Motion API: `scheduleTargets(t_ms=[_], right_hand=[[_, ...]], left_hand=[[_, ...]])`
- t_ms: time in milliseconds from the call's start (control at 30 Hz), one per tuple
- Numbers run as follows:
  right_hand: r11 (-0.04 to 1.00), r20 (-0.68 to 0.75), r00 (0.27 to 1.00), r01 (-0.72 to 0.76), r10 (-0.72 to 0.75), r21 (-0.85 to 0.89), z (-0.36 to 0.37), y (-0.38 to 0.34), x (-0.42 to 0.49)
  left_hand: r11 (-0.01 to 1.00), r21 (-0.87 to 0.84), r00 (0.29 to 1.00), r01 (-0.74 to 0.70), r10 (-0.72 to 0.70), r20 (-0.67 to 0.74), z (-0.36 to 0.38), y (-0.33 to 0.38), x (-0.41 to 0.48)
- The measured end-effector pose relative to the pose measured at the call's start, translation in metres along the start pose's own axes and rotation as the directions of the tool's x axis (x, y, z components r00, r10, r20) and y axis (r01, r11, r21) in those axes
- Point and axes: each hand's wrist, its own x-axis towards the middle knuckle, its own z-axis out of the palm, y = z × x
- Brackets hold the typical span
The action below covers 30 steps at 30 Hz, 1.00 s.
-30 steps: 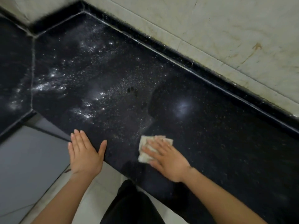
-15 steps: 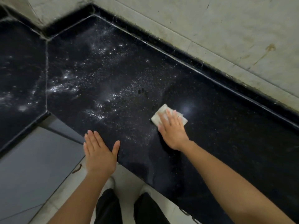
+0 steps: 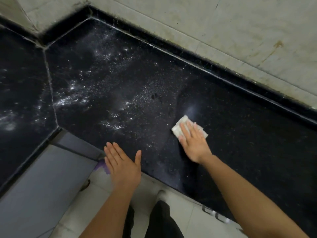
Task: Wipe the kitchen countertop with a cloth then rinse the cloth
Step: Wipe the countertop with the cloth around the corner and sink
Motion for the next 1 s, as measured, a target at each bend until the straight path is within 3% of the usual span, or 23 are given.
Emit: scheduleTargets(t_ms=[67,200,333,467,533,600,733,867,933,1000], right_hand=[[0.986,0.008,0.988,-0.155,0.154,0.059,-0.011,0.007,0.016],[0.934,0.005,0.945,-0.325,0.328,0.151,-0.01,0.022,0.001],[0.857,-0.114,0.863,-0.457,0.492,0.238,0.02,0.025,-0.056],[0.778,-0.148,0.777,-0.556,0.611,0.294,0.054,-0.017,-0.11],[0.788,-0.15,0.784,-0.552,0.602,0.272,0.068,-0.055,-0.122],[0.841,-0.137,0.841,-0.483,0.523,0.244,0.077,-0.092,-0.122],[0.962,-0.118,0.969,-0.192,0.217,0.195,0.081,-0.14,-0.109],[0.994,-0.086,0.996,0.008,0.002,0.112,0.068,-0.128,-0.108],[0.994,-0.093,0.996,-0.004,0.013,0.106,0.063,-0.099,-0.115],[0.991,-0.153,0.98,-0.122,0.128,0.051,0.061,-0.06,-0.124]], left_hand=[[1.0,-0.022,1.0,-0.009,0.009,-0.002,0.0,-0.001,0.0],[0.999,-0.044,1.0,-0.005,0.006,0.028,-0.002,-0.002,0.001],[0.997,-0.075,0.995,-0.002,0.01,0.1,-0.008,-0.001,0.001],[0.993,-0.117,0.987,0.007,0.012,0.157,-0.013,-0.001,0.003],[0.993,-0.12,0.986,0.007,0.013,0.166,-0.014,0.0,0.004],[0.991,-0.135,0.984,0.005,0.019,0.178,-0.017,0.0,0.005],[0.982,-0.187,0.988,-0.029,0.057,0.145,-0.024,-0.008,0.005],[0.974,-0.169,0.985,-0.152,0.163,0.05,-0.03,-0.031,0.012],[0.975,-0.131,0.982,-0.182,0.186,0.02,-0.035,-0.045,0.023],[0.979,-0.085,0.982,-0.185,0.186,0.01,-0.04,-0.058,0.037]])
